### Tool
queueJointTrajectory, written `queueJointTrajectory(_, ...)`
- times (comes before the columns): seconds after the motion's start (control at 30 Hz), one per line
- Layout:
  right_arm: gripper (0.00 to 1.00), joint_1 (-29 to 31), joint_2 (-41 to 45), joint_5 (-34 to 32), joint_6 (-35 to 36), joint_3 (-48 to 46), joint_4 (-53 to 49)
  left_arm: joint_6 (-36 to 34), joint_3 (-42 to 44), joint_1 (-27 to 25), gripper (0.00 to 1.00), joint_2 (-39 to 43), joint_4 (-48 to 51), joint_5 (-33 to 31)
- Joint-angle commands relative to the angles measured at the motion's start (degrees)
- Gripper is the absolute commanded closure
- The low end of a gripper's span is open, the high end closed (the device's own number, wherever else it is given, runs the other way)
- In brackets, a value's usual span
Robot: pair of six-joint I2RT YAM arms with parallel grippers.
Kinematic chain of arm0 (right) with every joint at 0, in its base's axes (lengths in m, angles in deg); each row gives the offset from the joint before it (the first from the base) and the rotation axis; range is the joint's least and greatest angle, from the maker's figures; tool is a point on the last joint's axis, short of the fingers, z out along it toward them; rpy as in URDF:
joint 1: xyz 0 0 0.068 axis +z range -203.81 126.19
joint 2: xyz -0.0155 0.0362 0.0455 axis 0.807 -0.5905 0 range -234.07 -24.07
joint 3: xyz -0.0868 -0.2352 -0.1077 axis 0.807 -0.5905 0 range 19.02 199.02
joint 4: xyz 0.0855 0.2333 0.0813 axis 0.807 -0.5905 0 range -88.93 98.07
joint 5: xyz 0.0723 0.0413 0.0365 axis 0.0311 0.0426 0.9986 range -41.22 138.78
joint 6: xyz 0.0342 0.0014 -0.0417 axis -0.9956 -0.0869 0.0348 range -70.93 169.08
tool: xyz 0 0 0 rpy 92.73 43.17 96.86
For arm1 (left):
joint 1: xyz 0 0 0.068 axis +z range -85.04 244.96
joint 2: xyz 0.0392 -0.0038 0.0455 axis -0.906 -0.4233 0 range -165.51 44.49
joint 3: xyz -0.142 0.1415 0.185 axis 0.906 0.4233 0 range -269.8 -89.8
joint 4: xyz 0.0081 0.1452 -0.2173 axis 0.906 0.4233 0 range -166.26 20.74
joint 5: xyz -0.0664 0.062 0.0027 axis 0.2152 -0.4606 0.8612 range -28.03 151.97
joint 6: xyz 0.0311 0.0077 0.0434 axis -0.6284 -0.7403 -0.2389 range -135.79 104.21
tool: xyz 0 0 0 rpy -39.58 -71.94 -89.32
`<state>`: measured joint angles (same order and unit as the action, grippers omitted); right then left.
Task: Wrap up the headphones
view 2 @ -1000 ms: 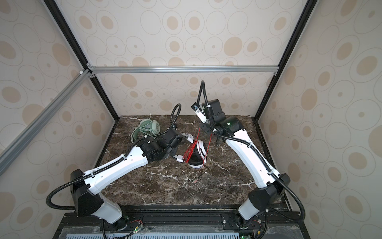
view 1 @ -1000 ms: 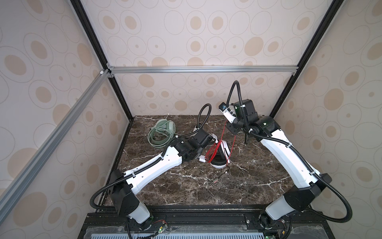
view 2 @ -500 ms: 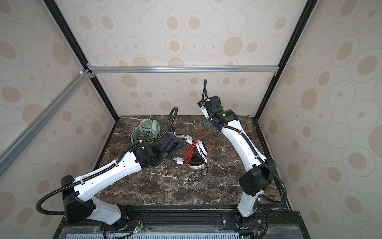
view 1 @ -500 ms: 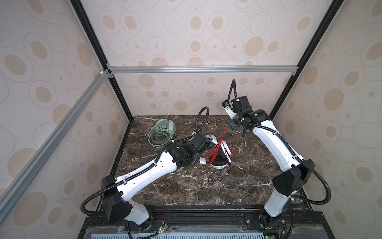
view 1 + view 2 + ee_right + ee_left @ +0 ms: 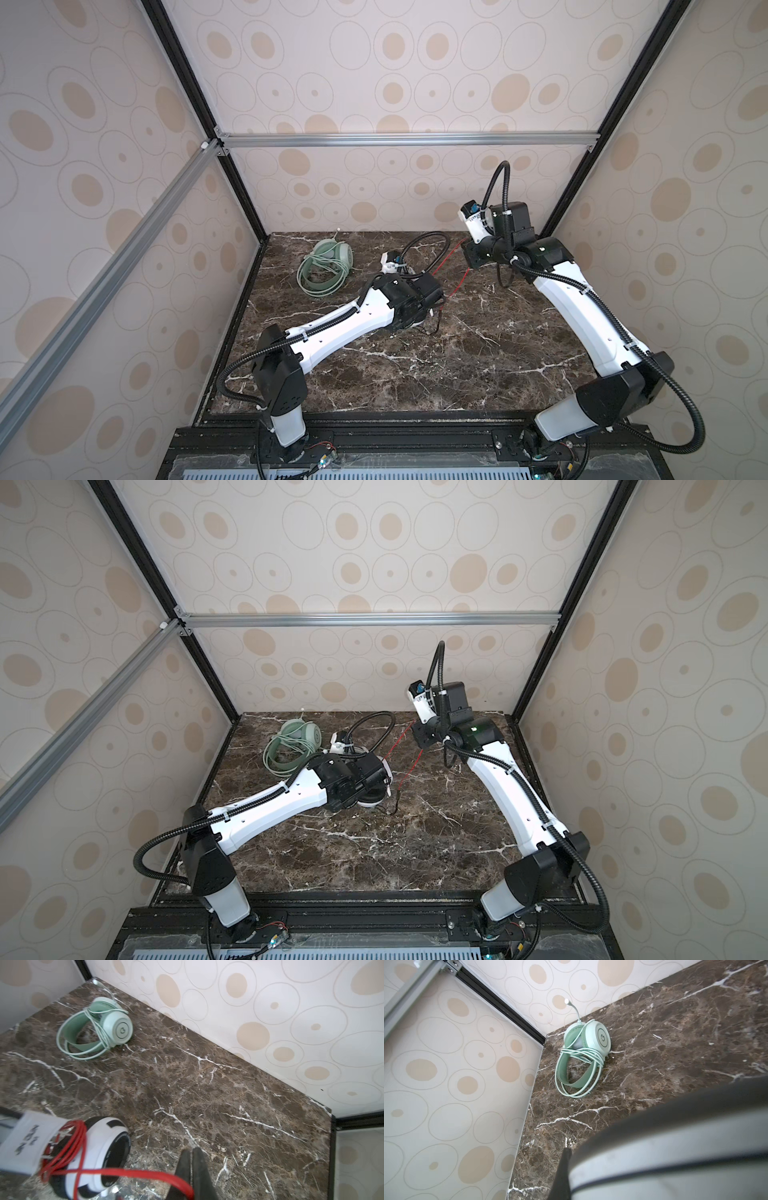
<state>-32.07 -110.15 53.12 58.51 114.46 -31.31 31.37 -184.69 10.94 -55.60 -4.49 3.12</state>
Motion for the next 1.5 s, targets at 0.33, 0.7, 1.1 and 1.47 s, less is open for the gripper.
queueJointTrajectory(0.33, 0.97, -0.9, 2.7, -0.7, 1.7, -1.9, 3.9, -13.5, -1.8, -3.3, 1.0, 3.6, -6.9, 4.0)
queueJointTrajectory(0.7, 0.8, -4.5, -14.0, 14.4, -4.0, 2.1, 6.6, -22.5, 2.4, -4.1, 1.0, 23.5, -28.7, 38.7)
queueJointTrajectory(1.1, 0.55, -5.2, -9.1, 31.6, -14.0, -25.7, 36.0, -17.4, -13.6, 10.3, 1.0, 24.2, -32.9, 54.2)
queueJointTrajectory(1.47, 0.44, -4.4, -11.1, 46.7, -27.8, -38.7, 62.6, -17.8, -16.1, 10.6, 1.0, 22.6, -31.8, 52.4)
